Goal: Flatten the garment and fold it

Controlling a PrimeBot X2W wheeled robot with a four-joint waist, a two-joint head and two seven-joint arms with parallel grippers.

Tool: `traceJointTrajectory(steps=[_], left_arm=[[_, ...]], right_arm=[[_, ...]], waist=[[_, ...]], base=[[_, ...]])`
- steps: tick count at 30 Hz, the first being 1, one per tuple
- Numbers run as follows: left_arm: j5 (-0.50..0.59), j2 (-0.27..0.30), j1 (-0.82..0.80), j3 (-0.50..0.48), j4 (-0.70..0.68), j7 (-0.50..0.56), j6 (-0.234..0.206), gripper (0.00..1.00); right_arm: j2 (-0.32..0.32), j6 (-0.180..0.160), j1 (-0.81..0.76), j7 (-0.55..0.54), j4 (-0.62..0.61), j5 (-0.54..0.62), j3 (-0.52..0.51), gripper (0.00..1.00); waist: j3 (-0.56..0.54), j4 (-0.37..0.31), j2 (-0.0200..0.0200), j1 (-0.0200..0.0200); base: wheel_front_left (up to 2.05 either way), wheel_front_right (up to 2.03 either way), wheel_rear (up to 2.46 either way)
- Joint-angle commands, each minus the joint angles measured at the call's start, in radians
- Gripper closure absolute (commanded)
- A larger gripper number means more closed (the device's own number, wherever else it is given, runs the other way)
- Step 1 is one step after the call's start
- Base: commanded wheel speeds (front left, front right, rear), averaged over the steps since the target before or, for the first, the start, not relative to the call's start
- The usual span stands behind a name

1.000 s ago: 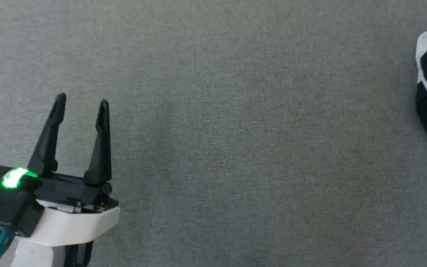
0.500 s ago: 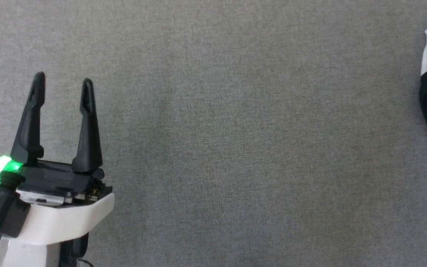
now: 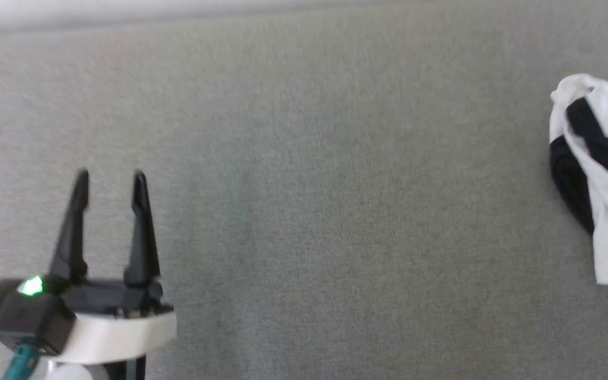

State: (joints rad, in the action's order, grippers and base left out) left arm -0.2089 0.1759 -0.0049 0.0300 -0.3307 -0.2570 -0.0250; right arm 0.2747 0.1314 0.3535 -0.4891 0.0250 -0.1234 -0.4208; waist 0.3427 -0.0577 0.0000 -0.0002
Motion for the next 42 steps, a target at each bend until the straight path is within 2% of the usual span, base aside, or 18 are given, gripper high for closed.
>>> traceJointTrajectory(steps=[1, 8, 17, 21, 27, 35, 42], left_arm=[[0.011, -0.006, 0.018, -0.005, 0.009, -0.005, 0.008, 0.00], [0.013, -0.018, 0.093, 0.007, 0.099, -0.005, 0.016, 0.00], [0.018, -0.032, 0.150, 0.018, 0.149, -0.004, -0.009, 0.00], [0.020, -0.035, 0.174, 0.021, 0.166, -0.001, -0.020, 0.00], [0.029, -0.029, 0.204, 0.029, 0.186, 0.002, -0.027, 0.00], [0.031, -0.034, 0.245, 0.046, 0.205, 0.000, -0.031, 0.00], [0.037, -0.038, 0.259, 0.057, 0.217, -0.002, -0.033, 0.00]], right_arm=[[-0.014, -0.001, -0.017, 0.018, -0.015, -0.012, 0.006, 0.00], [-0.103, -0.001, -0.120, 0.174, -0.139, -0.073, 0.086, 0.00], [-0.189, -0.001, -0.271, 0.394, -0.228, -0.046, 0.225, 0.00], [-0.208, -0.001, -0.335, 0.474, -0.214, -0.020, 0.261, 0.00], [-0.223, -0.001, -0.421, 0.558, -0.186, 0.039, 0.255, 0.00], [-0.224, -0.001, -0.497, 0.646, -0.077, -0.003, 0.233, 0.00], [-0.224, -0.001, -0.504, 0.699, -0.017, -0.013, 0.234, 0.00]], waist=[[-0.109, 0.022, 0.0000, 0.0002], [-0.202, 0.050, 0.0000, 0.0002], [-0.283, 0.077, 0.0000, 0.0002], [-0.312, 0.087, 0.0000, 0.0002], [-0.339, 0.098, 0.0000, 0.0002], [-0.369, 0.105, 0.0000, 0.0002], [-0.381, 0.101, 0.0000, 0.0002]], base=[[0.00, 0.00, 0.00], [0.00, 0.00, 0.00], [0.00, 0.00, 0.00], [0.00, 0.00, 0.00], [0.00, 0.00, 0.00], [0.00, 0.00, 0.00], [0.00, 0.00, 0.00]])
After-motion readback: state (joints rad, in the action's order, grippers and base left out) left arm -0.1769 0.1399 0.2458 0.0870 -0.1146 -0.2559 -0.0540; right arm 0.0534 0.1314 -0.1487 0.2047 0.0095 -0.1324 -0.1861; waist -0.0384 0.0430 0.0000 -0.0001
